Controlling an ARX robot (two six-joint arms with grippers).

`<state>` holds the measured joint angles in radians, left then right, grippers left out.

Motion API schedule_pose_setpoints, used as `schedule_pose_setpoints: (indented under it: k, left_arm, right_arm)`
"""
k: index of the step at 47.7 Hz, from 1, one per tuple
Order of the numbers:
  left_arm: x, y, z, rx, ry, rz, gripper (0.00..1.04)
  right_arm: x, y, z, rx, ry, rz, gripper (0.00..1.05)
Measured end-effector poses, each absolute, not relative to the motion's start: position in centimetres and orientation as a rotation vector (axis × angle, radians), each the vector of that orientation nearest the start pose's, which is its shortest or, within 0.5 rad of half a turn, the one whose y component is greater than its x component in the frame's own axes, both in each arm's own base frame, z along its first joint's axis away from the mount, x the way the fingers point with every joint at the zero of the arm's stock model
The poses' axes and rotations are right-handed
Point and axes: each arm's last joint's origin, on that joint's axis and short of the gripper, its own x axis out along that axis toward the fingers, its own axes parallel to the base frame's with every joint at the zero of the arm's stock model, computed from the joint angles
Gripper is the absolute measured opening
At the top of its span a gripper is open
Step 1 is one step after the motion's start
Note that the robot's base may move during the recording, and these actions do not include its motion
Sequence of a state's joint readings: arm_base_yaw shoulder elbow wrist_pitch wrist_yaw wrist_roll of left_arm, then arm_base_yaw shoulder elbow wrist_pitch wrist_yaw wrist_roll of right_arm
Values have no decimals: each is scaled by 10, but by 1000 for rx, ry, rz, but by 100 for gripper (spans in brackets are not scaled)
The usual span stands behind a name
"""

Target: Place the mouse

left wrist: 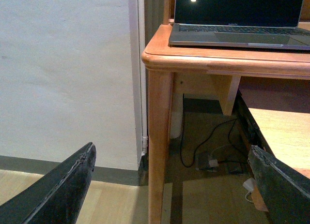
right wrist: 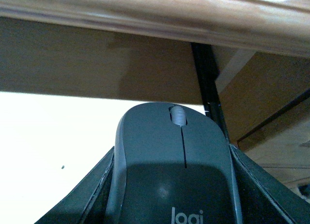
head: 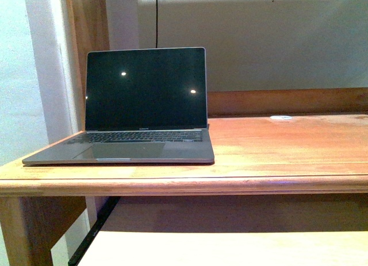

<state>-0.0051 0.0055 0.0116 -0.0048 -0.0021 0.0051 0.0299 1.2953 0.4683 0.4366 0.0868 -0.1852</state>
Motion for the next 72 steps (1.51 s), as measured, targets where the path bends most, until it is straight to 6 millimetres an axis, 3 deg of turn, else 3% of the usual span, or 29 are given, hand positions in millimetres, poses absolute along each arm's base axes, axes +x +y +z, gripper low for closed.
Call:
schedule_pose_setpoints:
  k: [10,16,23,30,40,53,54,72]
  left_arm:
    - [97,0,167,5,-1,-3,97]
    - [97,0,167,5,-1,-3,97]
    - [97,0,167,5,-1,-3,97]
    - [97,0,167,5,-1,-3,97]
    - [97,0,167,5,-1,-3,97]
    - [97,0,167,5,-1,-3,97]
    - [97,0,167,5,-1,-3,97]
    - [97,0,167,5,-1,-3,97]
  right_arm:
    - [235,3,207,-158,360,-28,58]
    - [231,9,237,-110,306,-26,58]
    - [241,31,264,-78,248,-11,58]
    - [258,63,280,-81,223,21,58]
    - [296,113,282,-132,217,16,58]
    - [344,150,275,-184,232,-28,58]
    - [362,161,267,-205,259,-43,58]
    - [368,181,253,-231,284,-31,58]
